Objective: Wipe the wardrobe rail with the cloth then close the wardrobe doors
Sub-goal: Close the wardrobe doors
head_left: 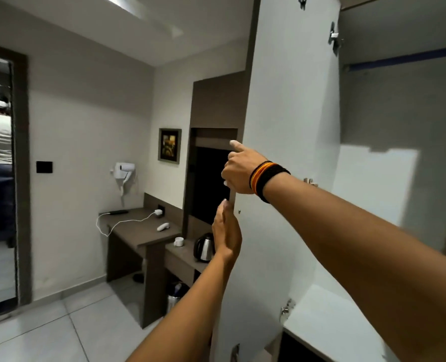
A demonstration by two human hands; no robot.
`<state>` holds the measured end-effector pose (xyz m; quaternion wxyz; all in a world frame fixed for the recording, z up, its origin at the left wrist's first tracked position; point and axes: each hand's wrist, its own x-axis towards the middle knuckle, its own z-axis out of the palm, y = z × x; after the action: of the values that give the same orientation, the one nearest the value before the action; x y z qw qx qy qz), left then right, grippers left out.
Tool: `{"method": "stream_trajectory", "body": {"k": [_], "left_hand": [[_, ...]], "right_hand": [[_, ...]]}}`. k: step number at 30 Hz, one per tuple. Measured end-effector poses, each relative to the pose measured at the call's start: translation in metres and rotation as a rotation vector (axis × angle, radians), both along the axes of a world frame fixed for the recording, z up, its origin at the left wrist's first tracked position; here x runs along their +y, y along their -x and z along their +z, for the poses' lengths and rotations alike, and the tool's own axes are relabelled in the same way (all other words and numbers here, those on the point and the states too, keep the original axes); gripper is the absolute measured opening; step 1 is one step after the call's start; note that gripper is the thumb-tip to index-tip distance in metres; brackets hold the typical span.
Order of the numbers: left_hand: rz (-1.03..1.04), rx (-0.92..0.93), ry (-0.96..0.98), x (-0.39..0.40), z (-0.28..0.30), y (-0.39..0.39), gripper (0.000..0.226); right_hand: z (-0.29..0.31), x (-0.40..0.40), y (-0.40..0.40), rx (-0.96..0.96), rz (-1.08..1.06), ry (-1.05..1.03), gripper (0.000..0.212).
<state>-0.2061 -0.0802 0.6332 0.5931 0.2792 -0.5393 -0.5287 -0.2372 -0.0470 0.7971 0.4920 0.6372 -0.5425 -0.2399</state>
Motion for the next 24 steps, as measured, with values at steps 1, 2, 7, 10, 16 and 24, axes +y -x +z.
{"method": "stream_trajectory", "body": {"k": [1,2,7,10,16,24], "left_hand": [[-0.002,0.017,0.002,0.0,-0.001,0.0,0.054],[0.01,0.046,-0.003,0.001,-0.001,0.002,0.053],[0.203,0.052,-0.049,0.02,0.012,0.012,0.047],[0.247,-0.099,0.059,0.043,0.021,0.023,0.048],[0.096,-0.046,0.101,0.109,0.016,0.078,0.047],[-0.32,-0.166,0.146,0.179,0.014,0.196,0.035]], "right_hand": [[0.001,-0.003,-0.003,0.005,-0.009,0.006,0.038],[0.002,-0.006,-0.005,0.01,-0.012,0.014,0.038],[0.004,-0.004,0.0,0.031,0.04,0.004,0.035],[0.009,0.02,0.022,0.056,0.077,-0.003,0.042],[0.008,0.101,0.085,0.001,0.104,0.004,0.049],[-0.003,0.214,0.193,-0.071,-0.218,0.048,0.034]]}}
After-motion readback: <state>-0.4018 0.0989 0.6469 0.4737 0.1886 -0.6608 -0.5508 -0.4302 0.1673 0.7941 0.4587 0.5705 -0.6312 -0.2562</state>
